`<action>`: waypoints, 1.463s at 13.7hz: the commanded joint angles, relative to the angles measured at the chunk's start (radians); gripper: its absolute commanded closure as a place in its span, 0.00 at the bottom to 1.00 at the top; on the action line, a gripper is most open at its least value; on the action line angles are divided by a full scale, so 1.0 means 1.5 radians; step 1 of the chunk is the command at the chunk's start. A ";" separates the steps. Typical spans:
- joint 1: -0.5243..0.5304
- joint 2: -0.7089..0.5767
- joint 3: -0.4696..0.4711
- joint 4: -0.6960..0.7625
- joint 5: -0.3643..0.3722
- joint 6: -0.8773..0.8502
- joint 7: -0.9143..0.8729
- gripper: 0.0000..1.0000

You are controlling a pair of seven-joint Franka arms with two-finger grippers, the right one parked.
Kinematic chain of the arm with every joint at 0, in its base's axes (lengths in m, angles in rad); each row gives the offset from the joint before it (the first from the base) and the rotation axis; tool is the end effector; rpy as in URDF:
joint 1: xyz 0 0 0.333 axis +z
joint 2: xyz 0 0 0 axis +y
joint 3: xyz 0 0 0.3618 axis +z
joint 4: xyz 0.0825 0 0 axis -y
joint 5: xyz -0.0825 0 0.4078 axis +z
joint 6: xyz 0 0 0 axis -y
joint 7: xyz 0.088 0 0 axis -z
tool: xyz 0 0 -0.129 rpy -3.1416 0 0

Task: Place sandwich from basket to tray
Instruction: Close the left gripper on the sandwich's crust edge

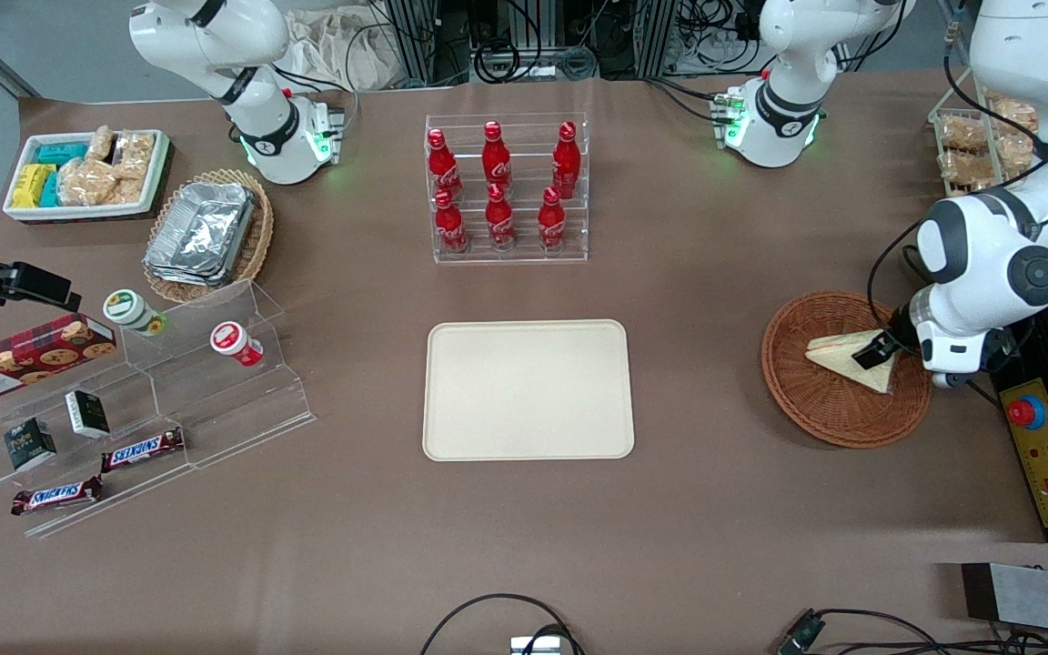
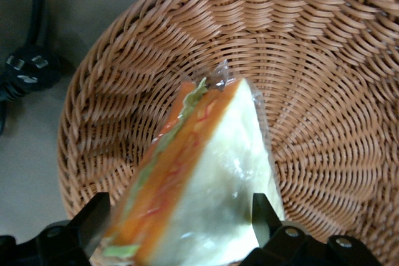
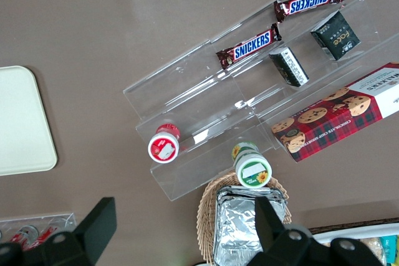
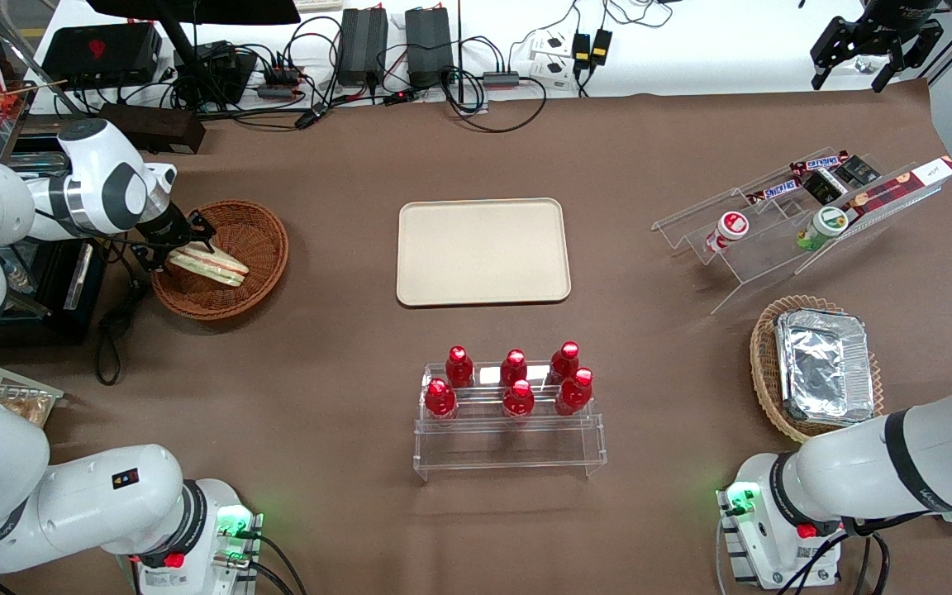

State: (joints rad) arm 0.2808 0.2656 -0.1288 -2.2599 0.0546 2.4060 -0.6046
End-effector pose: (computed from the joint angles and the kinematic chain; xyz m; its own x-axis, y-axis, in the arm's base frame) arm 0.5434 0.0837 0.2379 0.7485 0.6560 -0.0969 0.6530 -0.7546 -0.0644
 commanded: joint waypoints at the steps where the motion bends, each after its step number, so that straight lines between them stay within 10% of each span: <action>1: -0.001 0.007 -0.008 0.010 0.008 0.016 -0.041 0.00; 6: -0.039 0.045 -0.013 0.063 0.047 0.009 -0.149 0.01; 8: -0.045 0.068 -0.013 0.081 0.048 0.008 -0.159 0.16; 12: -0.039 0.069 -0.009 0.076 0.049 0.007 -0.147 1.00; 20: -0.066 0.052 -0.034 0.307 0.048 -0.330 -0.034 1.00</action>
State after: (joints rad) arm 0.2084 0.3492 -0.1621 -1.9147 0.1134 2.0488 -0.6827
